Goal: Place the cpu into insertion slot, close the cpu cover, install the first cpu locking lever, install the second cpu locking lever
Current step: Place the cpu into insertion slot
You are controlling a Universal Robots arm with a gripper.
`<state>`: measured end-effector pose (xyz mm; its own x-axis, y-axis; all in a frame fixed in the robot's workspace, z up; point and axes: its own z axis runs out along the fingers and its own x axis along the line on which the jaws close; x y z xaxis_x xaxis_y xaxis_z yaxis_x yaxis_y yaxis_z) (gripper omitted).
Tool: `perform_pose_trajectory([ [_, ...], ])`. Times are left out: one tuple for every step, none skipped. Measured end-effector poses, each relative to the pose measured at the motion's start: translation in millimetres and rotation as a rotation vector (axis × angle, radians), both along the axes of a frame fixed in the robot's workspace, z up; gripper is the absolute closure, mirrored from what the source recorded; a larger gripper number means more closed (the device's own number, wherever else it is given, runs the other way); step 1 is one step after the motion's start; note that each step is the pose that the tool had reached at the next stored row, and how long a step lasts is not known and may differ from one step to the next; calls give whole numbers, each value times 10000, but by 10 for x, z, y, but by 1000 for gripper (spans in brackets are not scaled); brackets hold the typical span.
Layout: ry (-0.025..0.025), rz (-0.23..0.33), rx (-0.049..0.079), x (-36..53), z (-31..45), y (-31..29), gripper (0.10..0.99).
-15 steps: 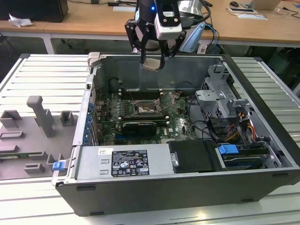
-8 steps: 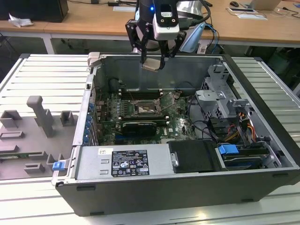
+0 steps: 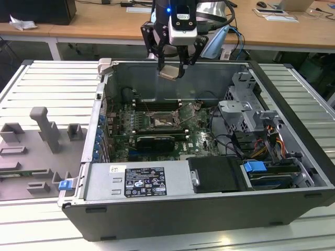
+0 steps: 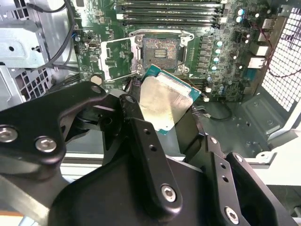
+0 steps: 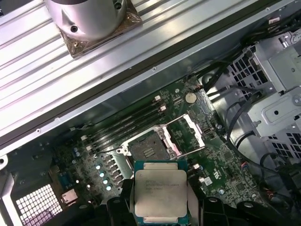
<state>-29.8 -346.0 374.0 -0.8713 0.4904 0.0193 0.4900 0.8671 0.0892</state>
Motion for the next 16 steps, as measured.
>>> perform_pose_trajectory([
  [0, -52, 0, 0, -1, 0, 549],
  [0, -109, 0, 0, -1, 0, 549],
  [0, -207, 0, 0, -2, 0, 549],
  [0, -262, 0, 0, -3, 0, 549],
  [0, -315, 0, 0, -4, 0, 549],
  [1, -429, 0, 0, -5, 0, 549],
  [0, -530, 0, 0, -6, 0, 549],
  [0, -605, 0, 0, -7, 0, 549],
  [0, -657, 0, 0, -8, 0, 549],
  [0, -740, 0, 0, -9, 0, 549],
  [0, -873, 0, 0, -11, 0, 549],
  [0, -970, 0, 0, -12, 0, 549],
  [0, -1066, 0, 0, -14, 0, 549],
  [0, -1130, -2, 0, -14, 0, 549],
  [-1, -1191, -3, 0, -15, 0, 549],
  [0, -1248, -3, 0, -15, 0, 549],
])
